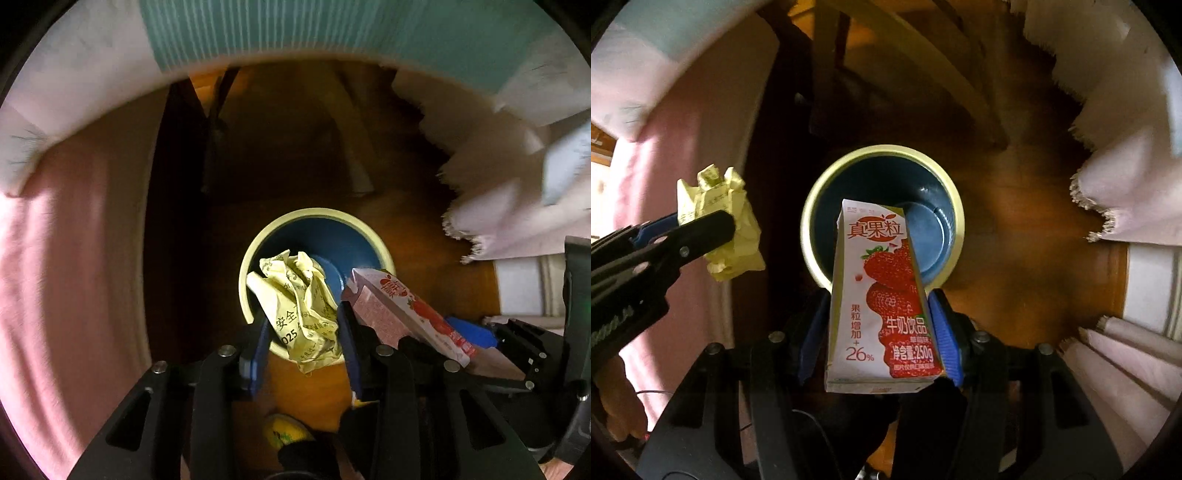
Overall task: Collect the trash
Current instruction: 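Carry both items over the bin and open both tools to drop them, then raise both tools back toward the table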
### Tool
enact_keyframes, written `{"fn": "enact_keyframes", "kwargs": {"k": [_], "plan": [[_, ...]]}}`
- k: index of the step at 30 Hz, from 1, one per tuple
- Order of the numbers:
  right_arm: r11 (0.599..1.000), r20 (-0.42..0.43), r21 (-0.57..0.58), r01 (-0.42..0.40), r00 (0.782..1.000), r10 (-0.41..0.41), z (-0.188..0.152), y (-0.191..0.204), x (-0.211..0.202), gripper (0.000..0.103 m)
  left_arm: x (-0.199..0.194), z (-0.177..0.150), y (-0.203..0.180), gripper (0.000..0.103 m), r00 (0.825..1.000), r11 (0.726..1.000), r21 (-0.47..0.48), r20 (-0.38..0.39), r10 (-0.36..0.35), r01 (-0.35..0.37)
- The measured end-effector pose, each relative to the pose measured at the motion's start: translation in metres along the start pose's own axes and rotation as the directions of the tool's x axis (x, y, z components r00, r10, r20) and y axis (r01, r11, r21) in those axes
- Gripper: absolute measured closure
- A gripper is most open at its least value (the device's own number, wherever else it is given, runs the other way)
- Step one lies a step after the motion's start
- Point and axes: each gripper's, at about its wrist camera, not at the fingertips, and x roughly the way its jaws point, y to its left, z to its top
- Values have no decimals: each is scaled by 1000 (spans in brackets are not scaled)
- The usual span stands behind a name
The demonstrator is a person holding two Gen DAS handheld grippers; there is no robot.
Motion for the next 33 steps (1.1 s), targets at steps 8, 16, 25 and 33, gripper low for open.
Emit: {"fn": "enact_keyframes", "kwargs": {"k": [8, 16, 25, 33], "plan": [[998, 3, 69, -8, 1000, 8, 34, -14, 72, 34, 87, 19, 35, 11, 999, 997, -55, -20, -49, 48], [997, 70, 77, 20, 997, -26, 33, -2, 64, 33, 68, 16, 43, 6, 999, 998, -49, 11, -44, 45], [995, 141, 99, 19, 990, -33, 19, 28, -51, 33, -67, 2, 50, 6, 994, 997, -70, 101, -35, 42], [999, 267, 48, 11, 963, -23, -9, 85, -213, 33, -234, -11, 49, 6, 969, 997, -18, 235, -71, 77]]}}
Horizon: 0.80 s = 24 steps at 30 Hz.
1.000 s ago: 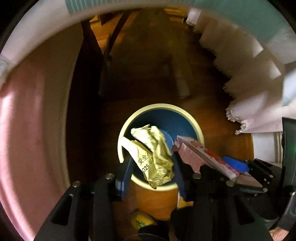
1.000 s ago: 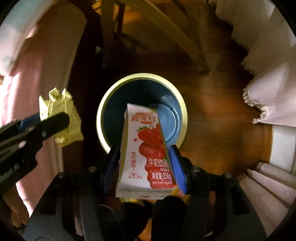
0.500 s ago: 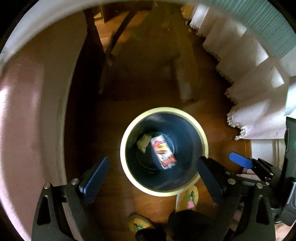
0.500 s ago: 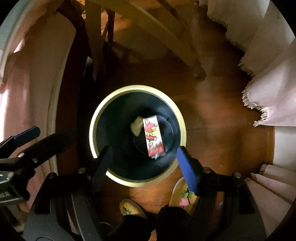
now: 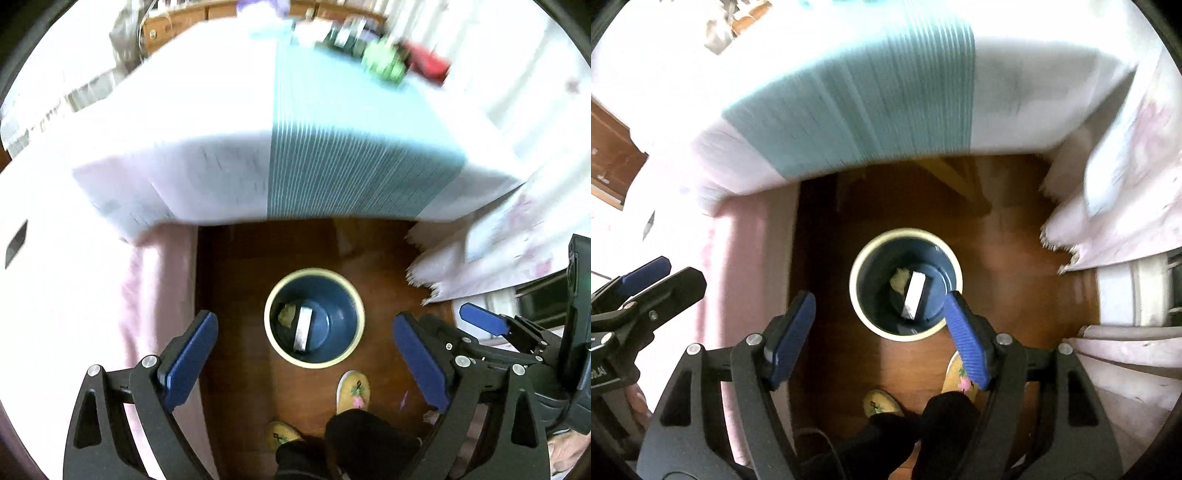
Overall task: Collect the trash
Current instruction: 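Raise both tools back toward the table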
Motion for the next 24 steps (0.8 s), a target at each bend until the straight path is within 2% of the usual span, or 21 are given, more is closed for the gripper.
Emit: {"fn": "enact_keyframes", "kwargs": {"k": [2, 8, 12, 17, 24], "plan": [[1000, 46, -12, -6, 999, 6, 5, 15, -44, 33, -48, 9, -1, 6, 999, 1000, 9, 46, -16, 16], [999, 175, -35, 2, 985, 4, 17, 37, -147, 33, -152, 32, -4, 6, 986, 999, 20, 165, -33, 30], [999, 245, -39, 18, 970, -8, 25, 47, -206, 33, -205, 45, -5, 6, 972, 998, 38, 231, -50, 42], [998, 312, -32, 48, 949, -35, 36, 53, -253, 33, -253, 67, -8, 6, 959, 997, 71, 277, -53, 34], [997, 375, -34, 63, 926, -46, 75, 49, -290, 33, -270, 101, -17, 6, 950, 997, 72, 307, -49, 28]]}}
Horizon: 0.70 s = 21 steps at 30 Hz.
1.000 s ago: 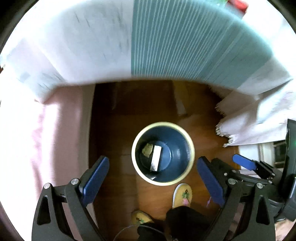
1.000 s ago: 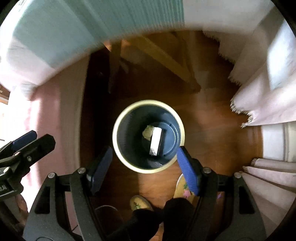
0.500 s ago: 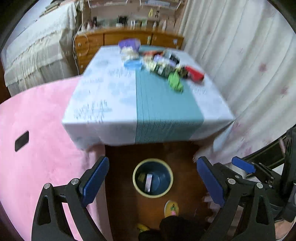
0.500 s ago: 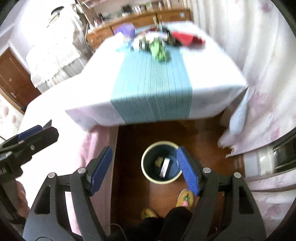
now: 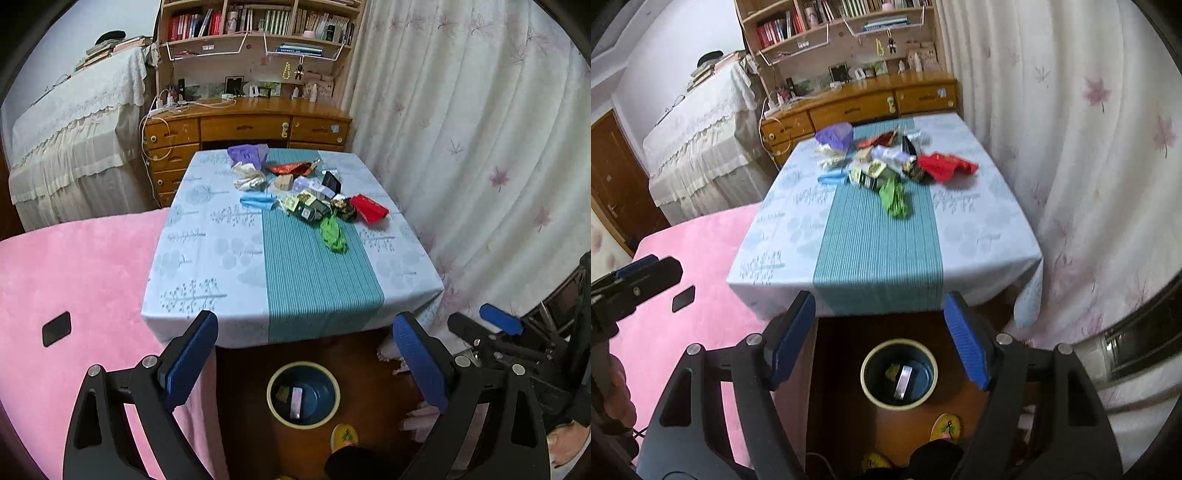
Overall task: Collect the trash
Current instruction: 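Raise both tools back toward the table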
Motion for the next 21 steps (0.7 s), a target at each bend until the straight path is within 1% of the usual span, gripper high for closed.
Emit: {"fn": "enact_keyframes", "kwargs": {"k": [4, 7, 10, 12, 13, 14, 16, 17, 19, 21], "plan": [[1000, 35, -19, -1, 999, 2, 31, -11, 13, 33, 22, 23, -11, 6, 1000, 1000, 10, -3, 21, -21], [999, 31, -29, -13, 999, 14, 57, -26, 42, 33, 56, 39, -20, 6, 999, 1000, 0, -32, 22, -22], [998, 14, -60, -26, 1000, 27, 89, -48, 84, 33, 101, 61, -29, 6, 997, 999, -29, -77, 21, -23], [996, -6, -87, -33, 999, 33, 109, -61, 114, 33, 139, 77, -39, 6, 994, 998, -58, -109, 24, -31], [994, -22, -101, -37, 999, 35, 121, -70, 131, 33, 155, 84, -42, 6, 992, 997, -72, -124, 26, -35], [993, -43, -112, -38, 999, 33, 132, -79, 149, 33, 181, 96, -48, 6, 988, 995, -90, -153, 28, -42], [991, -80, -124, -43, 996, 33, 151, -96, 181, 33, 214, 110, -55, 6, 982, 993, -109, -189, 26, -47], [990, -100, -131, -49, 994, 36, 161, -105, 197, 33, 238, 119, -61, 6, 977, 991, -127, -210, 25, -52], [986, -140, -158, -59, 990, 37, 180, -122, 229, 33, 271, 130, -69, 6, 973, 986, -154, -228, 20, -57], [977, -174, -202, -64, 984, 29, 197, -137, 262, 33, 311, 140, -77, 6, 965, 980, -184, -260, 29, -78]]}}
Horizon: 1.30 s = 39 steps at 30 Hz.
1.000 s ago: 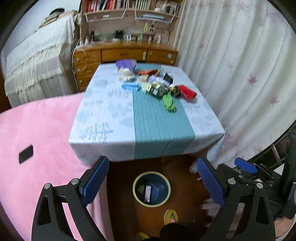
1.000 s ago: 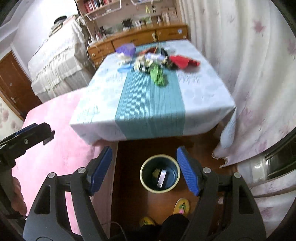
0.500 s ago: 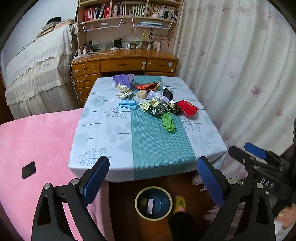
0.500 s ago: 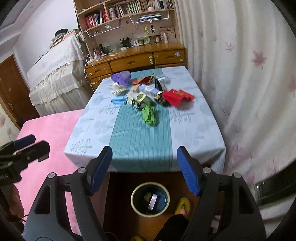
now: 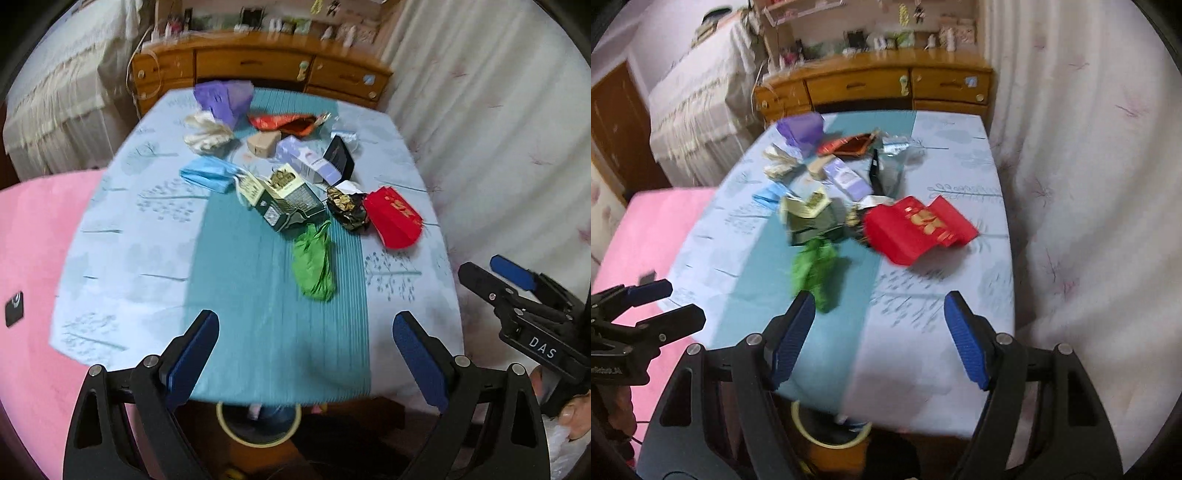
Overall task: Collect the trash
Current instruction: 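Raise both tools back toward the table, then grasp the green plastic bag with the left tool while the right tool grasps the red envelope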
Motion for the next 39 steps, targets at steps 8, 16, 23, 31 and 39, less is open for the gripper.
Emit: {"fn": "enact_keyframes", "kwargs": {"k": [8, 16, 23, 31, 39], "plan": [[984, -113, -176, -12, 994, -8, 48, -34, 110, 32, 94, 31, -16, 11, 994, 996, -68, -101, 52, -59], [943, -198, -320, -88, 980, 24, 61, -26, 167, 30, 140, 40, 0, 20, 985, 986, -143, -163, 62, -86], [942, -291, -305, -141, 955, 48, 62, -31, 204, 30, 162, 42, 5, 36, 979, 981, -176, -198, 44, -80], [953, -342, -199, -227, 928, 150, 59, -38, 212, 61, 173, 38, -4, 65, 975, 982, -178, -222, 19, -59], [954, -319, -176, -242, 931, 177, 50, -35, 203, 86, 162, 32, -7, 66, 979, 982, -184, -205, -1, -37]]}}
